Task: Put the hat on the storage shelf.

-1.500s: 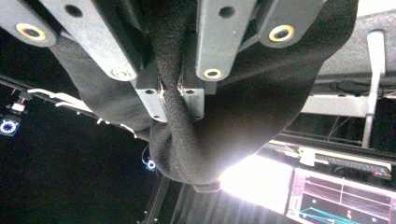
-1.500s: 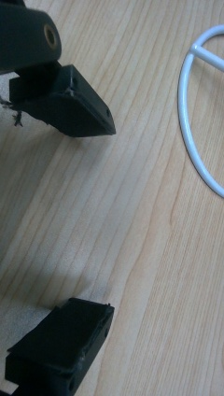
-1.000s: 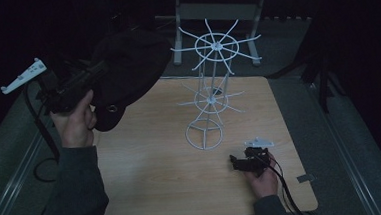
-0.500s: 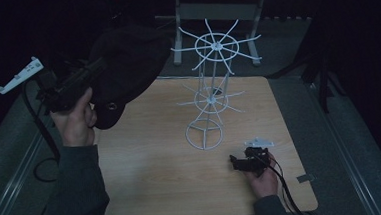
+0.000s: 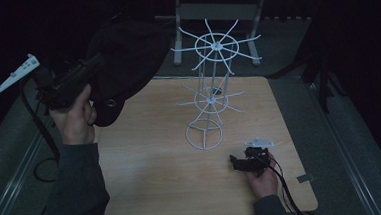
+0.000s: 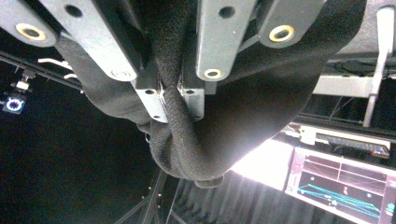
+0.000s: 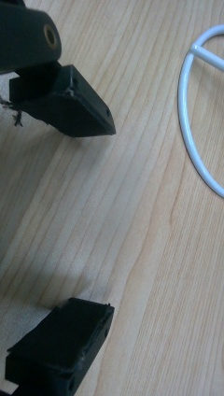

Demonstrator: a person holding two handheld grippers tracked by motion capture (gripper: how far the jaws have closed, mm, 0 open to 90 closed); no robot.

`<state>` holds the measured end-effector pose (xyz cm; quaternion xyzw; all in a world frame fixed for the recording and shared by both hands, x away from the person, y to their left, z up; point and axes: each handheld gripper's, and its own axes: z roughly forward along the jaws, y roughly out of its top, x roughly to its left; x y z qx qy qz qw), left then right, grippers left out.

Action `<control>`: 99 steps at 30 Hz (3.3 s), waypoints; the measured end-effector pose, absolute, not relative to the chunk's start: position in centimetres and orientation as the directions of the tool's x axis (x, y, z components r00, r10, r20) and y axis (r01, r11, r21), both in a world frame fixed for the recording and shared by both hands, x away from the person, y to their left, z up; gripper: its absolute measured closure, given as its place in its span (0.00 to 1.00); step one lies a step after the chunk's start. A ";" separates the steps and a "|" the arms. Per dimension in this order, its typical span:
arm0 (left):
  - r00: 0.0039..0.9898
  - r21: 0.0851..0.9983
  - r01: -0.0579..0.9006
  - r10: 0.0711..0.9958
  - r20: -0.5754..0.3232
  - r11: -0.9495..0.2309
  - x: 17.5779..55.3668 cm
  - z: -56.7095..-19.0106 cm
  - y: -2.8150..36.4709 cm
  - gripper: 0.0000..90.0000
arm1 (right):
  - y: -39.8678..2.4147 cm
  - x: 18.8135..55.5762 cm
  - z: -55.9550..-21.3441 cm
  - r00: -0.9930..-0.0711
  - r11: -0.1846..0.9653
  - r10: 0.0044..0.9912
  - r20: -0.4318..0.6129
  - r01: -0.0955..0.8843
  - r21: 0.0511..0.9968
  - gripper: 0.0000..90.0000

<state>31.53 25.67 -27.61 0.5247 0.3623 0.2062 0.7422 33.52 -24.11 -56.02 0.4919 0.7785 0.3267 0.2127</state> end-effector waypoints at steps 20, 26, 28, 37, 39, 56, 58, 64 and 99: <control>0.691 0.917 0.052 0.649 -0.319 0.395 31.7 -26.9 24.6 0.94 | -24.1 33.5 -56.0 -0.428 0.306 0.904 -0.012 0.626 0.718 0.13; 0.708 0.926 0.071 0.635 -0.309 0.371 32.1 -27.0 23.8 0.93 | -24.1 33.5 -56.0 -0.427 0.304 0.904 -0.011 0.627 0.717 0.13; 0.713 0.932 0.084 0.632 -0.304 0.353 32.3 -27.1 23.5 0.93 | -24.1 33.5 -56.0 -0.427 0.304 0.904 -0.010 0.628 0.717 0.13; 0.739 0.951 0.138 0.610 -0.286 0.278 33.1 -28.3 21.6 0.93 | -24.1 33.5 -56.0 -0.425 0.302 0.905 -0.009 0.627 0.718 0.13; 0.742 0.953 0.146 0.607 -0.284 0.267 33.2 -28.4 21.2 0.93 | -24.1 33.5 -56.0 -0.425 0.301 0.905 -0.008 0.627 0.718 0.13; 0.756 0.969 0.241 0.616 -0.222 0.054 34.4 -30.7 17.6 0.90 | -24.1 33.5 -56.0 -0.425 0.302 0.905 -0.010 0.627 0.718 0.13; 0.757 0.968 0.244 0.614 -0.223 0.050 34.4 -30.7 17.5 0.87 | -24.1 33.5 -56.0 -0.425 0.302 0.905 -0.010 0.627 0.718 0.13; 0.762 0.959 0.283 0.608 -0.223 -0.003 34.7 -31.1 17.4 0.76 | -24.1 33.5 -56.0 -0.429 0.305 0.903 -0.010 0.626 0.718 0.13; 0.727 0.942 0.301 0.604 -0.328 0.149 34.3 -31.1 20.9 0.33 | -24.1 33.5 -56.0 -0.428 0.304 0.904 -0.009 0.626 0.718 0.13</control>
